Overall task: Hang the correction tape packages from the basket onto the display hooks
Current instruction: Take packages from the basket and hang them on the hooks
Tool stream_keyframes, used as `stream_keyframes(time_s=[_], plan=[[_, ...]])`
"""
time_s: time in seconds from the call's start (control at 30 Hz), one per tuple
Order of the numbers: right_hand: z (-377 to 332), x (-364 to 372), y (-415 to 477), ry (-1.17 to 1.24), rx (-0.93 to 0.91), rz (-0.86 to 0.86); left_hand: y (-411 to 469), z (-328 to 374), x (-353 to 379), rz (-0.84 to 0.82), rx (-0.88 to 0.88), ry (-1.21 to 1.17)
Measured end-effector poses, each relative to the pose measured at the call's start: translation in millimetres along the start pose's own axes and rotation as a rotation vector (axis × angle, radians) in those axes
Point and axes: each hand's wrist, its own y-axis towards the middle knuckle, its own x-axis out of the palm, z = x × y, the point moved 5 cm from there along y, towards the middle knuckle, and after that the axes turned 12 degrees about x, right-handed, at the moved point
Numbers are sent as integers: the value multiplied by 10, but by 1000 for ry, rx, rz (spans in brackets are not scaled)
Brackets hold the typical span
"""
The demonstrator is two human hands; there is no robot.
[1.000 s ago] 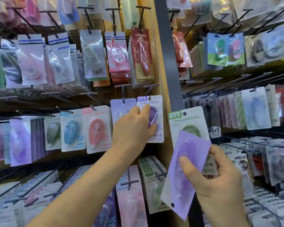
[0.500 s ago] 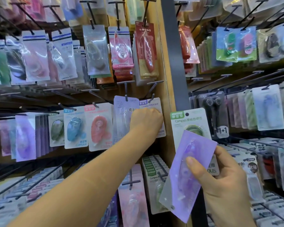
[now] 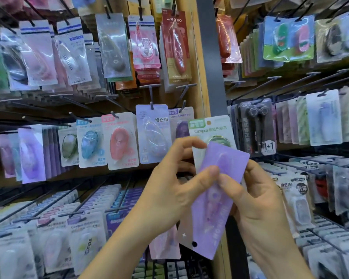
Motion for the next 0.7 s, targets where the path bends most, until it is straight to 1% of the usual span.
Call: stream_keyframes(time_s=[0.07,0.13,0.2,0.27,0.33,0.4,0.43,0.47,0.5,0.57,0.63,0.7], plan=[[3,-1,-9,54,14,29,-156,-37,-11,-34,-47,86],[1,17,-34,29,14,49,-298,-65,9,-60,-109,96],[11,62,-68,20,21,44,-387,-65,10,-43,-143,62],[9,99,-99,63,27,54,-435,-61,-34,17,-129,-31],[2,63,-106,38,-3,110,-478,-38,-156,117,-102,-83],[-34,20,-111,-41,-46,154,-531,-4,-347,246,-84,-56],[-50,-3,-118,-58,-58,165,-559,12,-448,300,-87,-2],[-62,-17,-127,-55,-63,160,-582,23,-543,330,-95,86],[-81,-16,-141,-43,-61,148,-597,30,-615,324,-96,198],[-108,25,-179,-23,-40,105,-604,50,-651,264,-80,350],[-94,128,-214,-30,6,49,-603,60,-595,234,-98,370],[-26,252,-228,-48,63,-25,-603,69,-561,238,-122,281]])
